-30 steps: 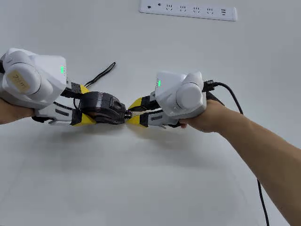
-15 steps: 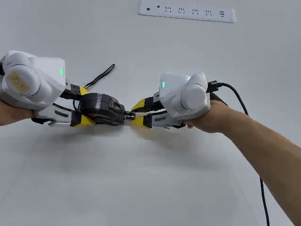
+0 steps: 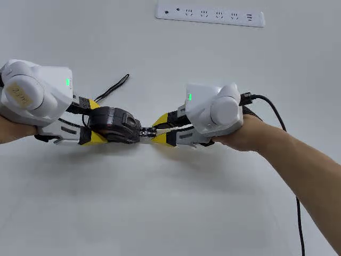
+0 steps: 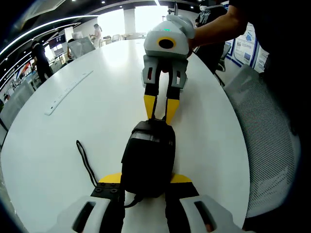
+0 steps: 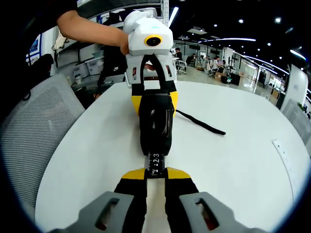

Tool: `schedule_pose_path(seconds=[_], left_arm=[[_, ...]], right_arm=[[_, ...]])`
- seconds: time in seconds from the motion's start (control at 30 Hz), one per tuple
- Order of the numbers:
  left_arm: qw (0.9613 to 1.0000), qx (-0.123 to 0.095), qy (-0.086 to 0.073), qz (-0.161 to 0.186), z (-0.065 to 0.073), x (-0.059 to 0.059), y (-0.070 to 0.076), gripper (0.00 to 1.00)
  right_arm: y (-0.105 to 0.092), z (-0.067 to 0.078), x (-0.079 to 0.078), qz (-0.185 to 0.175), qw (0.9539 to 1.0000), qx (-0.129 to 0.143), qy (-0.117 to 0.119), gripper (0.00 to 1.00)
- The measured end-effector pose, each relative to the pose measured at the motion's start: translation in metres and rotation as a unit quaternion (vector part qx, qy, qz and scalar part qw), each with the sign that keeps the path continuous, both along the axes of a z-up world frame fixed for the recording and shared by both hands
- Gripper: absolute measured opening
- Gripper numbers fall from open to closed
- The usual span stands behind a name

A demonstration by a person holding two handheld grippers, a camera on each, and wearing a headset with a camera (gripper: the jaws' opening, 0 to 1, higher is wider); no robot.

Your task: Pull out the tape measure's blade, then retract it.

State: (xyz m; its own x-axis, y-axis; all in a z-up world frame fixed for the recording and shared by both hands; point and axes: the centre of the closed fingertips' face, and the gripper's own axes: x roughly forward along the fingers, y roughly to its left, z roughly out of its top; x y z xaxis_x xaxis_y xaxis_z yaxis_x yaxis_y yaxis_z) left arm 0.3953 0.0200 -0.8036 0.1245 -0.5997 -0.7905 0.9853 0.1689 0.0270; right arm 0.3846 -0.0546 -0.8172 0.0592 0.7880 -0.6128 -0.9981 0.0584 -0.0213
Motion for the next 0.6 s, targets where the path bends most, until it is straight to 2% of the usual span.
schedule_pose_path(seconds=[0.6], left_arm=[[1.0,-0.003,0.002,0.0,0.0,0.0,0.0,0.28]], right_arm=[[-0.012,0.002,-0.002,0.0,1.0,-0.002,-0.002,0.11]])
